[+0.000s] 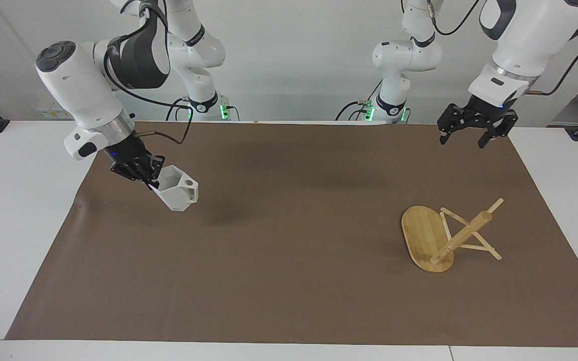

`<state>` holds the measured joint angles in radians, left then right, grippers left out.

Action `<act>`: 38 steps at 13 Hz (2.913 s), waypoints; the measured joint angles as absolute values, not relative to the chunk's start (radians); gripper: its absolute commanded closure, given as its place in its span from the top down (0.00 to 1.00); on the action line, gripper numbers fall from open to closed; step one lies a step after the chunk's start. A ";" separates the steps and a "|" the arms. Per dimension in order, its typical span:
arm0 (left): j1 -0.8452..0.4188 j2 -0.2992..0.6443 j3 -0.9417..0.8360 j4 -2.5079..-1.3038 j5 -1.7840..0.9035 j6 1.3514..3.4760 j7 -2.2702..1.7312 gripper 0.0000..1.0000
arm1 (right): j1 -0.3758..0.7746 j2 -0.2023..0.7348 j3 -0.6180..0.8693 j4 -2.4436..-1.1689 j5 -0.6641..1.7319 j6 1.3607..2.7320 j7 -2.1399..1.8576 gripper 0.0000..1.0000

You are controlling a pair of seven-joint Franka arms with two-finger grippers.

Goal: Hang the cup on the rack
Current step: 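Carry the cup toward the center while the left gripper approaches it, then grasp the cup's handle side with the left gripper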

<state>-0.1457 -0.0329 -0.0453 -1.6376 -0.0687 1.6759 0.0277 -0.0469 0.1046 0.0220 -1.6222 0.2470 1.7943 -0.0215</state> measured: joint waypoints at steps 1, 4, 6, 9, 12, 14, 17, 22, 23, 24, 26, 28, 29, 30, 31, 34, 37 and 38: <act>-0.169 -0.035 -0.047 -1.650 -0.083 1.692 0.028 1.00 | -0.047 0.104 0.022 -1.592 0.288 1.752 -0.021 0.00; -0.223 -0.049 -0.049 -1.703 -0.150 1.775 0.093 1.00 | -0.046 0.104 0.025 -1.552 0.462 1.682 -0.021 0.00; -0.235 -0.066 -0.050 -1.780 -0.189 1.864 0.278 1.00 | -0.047 0.105 0.064 -1.551 0.535 1.680 -0.019 0.00; -0.225 -0.093 -0.030 -1.878 -0.298 1.951 0.634 1.00 | -0.043 0.105 0.184 -1.550 0.592 1.721 0.079 0.00; -0.218 -0.105 -0.024 -1.916 -0.391 1.988 0.901 1.00 | -0.041 0.107 0.267 -1.550 0.652 1.766 0.133 0.00; -0.218 -0.105 -0.025 -1.933 -0.462 2.007 1.020 1.00 | -0.041 0.113 0.313 -1.552 0.660 1.770 0.149 0.00; -0.218 -0.106 -0.027 -1.939 -0.546 2.005 1.146 1.00 | -0.039 0.124 0.353 -1.581 0.766 1.809 0.195 0.00; -0.237 -0.116 -0.045 -1.943 -0.622 1.963 1.206 1.00 | -0.038 0.155 0.442 -1.631 0.832 1.960 0.324 0.00; -0.243 -0.120 -0.047 -1.943 -0.632 1.949 1.211 1.00 | -0.036 0.163 0.461 -1.635 0.833 1.986 0.357 0.00; -0.250 -0.124 -0.047 -1.944 -0.642 1.942 1.220 1.00 | -0.036 0.169 0.476 -1.636 0.840 2.008 0.387 0.00; -0.269 -0.130 -0.048 -1.948 -0.682 1.940 1.233 1.00 | -0.034 0.175 0.490 -1.642 0.872 2.046 0.427 0.00; -0.283 -0.141 -0.048 -1.976 -0.718 1.954 1.262 1.00 | -0.034 0.177 0.493 -1.647 0.893 2.064 0.442 0.00; -0.283 -0.151 -0.047 -1.999 -0.737 1.970 1.288 1.00 | -0.034 0.177 0.495 -1.647 0.901 2.065 0.445 0.00; -0.283 -0.158 -0.043 -2.019 -0.757 1.980 1.310 1.00 | -0.034 0.177 0.497 -1.647 0.908 2.065 0.449 0.00; -0.282 -0.164 -0.037 -2.033 -0.782 1.987 1.327 1.00 | -0.034 0.177 0.498 -1.648 0.911 2.065 0.452 0.00; -0.279 -0.166 -0.028 -2.048 -0.858 1.993 1.352 1.00 | -0.034 0.178 0.504 -1.652 0.913 2.065 0.455 0.00; -0.257 -0.153 -0.024 -2.063 -0.928 1.993 1.398 1.00 | -0.034 0.178 0.510 -1.658 0.913 2.065 0.455 0.00; -0.247 -0.143 -0.023 -2.066 -0.944 1.993 1.419 1.00 | -0.034 0.178 0.511 -1.659 0.913 2.064 0.455 0.00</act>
